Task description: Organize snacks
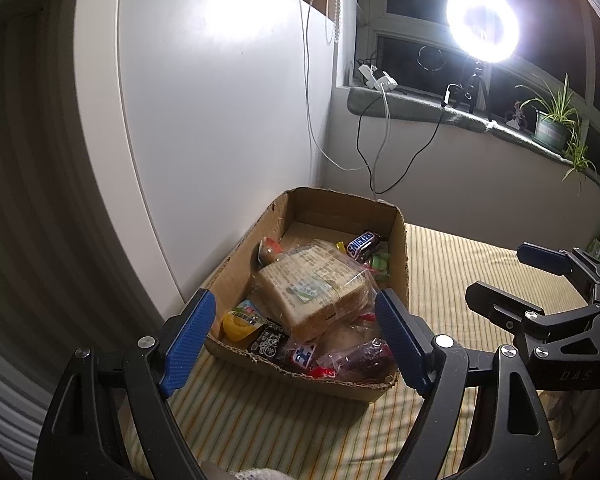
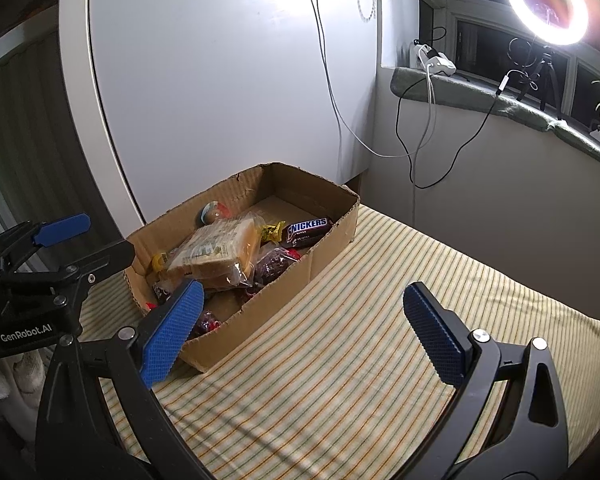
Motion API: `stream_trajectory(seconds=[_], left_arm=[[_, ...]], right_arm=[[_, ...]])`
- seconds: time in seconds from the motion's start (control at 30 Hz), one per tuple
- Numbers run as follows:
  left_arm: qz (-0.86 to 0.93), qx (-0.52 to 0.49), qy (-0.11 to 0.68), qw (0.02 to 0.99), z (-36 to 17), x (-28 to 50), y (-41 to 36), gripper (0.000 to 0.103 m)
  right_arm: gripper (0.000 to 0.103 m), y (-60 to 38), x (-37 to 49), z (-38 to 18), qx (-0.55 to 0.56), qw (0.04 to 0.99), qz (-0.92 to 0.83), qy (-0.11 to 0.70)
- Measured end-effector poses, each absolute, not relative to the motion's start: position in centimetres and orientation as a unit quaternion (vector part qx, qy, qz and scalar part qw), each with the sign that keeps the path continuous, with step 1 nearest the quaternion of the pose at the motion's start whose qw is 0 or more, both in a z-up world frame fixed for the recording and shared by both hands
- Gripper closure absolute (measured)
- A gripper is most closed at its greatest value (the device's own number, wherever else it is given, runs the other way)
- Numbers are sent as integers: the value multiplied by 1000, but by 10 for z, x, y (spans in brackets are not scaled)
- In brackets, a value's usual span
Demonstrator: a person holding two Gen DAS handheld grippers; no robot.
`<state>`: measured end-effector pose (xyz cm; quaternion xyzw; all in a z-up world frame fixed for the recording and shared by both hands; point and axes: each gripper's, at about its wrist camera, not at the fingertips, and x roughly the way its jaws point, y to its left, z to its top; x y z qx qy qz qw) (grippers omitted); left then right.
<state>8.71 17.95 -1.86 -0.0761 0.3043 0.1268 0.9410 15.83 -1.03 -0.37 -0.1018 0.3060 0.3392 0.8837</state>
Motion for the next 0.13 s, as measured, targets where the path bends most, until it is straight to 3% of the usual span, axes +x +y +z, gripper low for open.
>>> stream_trajectory(seconds=[0.13], left_arm=[[129, -73, 301, 942, -19, 86, 178, 21]], right_arm=[[1, -13, 158, -4, -102, 884, 339, 306]])
